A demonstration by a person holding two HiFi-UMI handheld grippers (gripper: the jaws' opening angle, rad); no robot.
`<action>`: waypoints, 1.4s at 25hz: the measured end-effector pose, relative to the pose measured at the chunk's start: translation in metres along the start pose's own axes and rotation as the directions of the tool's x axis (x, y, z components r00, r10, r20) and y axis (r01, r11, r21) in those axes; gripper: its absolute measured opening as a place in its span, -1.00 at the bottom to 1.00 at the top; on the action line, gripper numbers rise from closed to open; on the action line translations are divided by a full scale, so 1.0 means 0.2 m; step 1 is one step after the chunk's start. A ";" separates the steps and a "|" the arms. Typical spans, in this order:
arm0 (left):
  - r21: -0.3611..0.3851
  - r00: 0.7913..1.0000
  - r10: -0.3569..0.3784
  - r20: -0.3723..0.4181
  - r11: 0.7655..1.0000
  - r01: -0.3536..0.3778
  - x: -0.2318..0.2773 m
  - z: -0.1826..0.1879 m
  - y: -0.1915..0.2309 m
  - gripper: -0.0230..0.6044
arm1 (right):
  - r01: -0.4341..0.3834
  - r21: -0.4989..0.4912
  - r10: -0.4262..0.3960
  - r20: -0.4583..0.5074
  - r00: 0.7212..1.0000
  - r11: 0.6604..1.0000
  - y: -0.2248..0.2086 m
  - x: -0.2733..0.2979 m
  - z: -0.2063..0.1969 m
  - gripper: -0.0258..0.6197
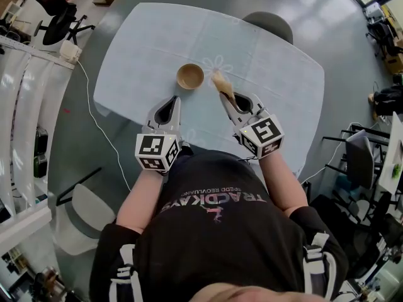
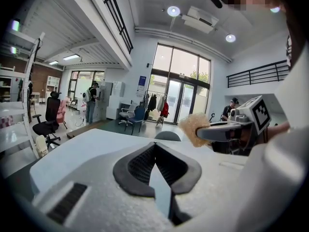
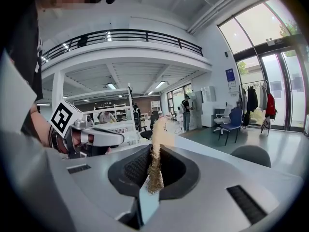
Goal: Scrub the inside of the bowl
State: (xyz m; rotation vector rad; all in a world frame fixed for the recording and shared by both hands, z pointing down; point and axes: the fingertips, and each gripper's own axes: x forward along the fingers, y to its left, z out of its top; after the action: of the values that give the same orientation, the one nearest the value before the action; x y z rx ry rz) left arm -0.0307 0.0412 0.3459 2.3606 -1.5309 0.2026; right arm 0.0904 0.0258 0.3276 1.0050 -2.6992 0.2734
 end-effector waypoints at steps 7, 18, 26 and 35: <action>-0.015 1.000 -0.003 -0.016 1.000 0.003 -0.02 -0.04 0.00 -0.88 | 0.000 0.004 0.000 -0.005 1.000 1.000 0.00 0.00 -0.02 -0.82; -0.020 1.000 -0.006 -0.020 1.000 0.006 -0.04 -0.06 0.00 -0.88 | -0.010 0.000 0.010 -0.007 1.000 1.000 0.04 0.01 -0.02 -0.82; -0.021 1.000 -0.011 -0.020 1.000 0.011 -0.06 -0.06 -0.01 -0.88 | -0.017 0.000 0.017 -0.010 1.000 1.000 0.05 0.01 -0.03 -0.82; -0.017 1.000 -0.011 -0.021 1.000 0.010 -0.07 -0.07 -0.02 -0.88 | -0.026 -0.007 0.026 -0.012 1.000 1.000 0.07 0.00 -0.03 -0.82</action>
State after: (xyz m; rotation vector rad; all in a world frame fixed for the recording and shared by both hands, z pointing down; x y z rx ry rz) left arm -0.0316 0.0596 0.3532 2.3454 -1.5044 0.2102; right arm 0.0825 0.0375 0.3324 0.9643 -2.7026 0.2734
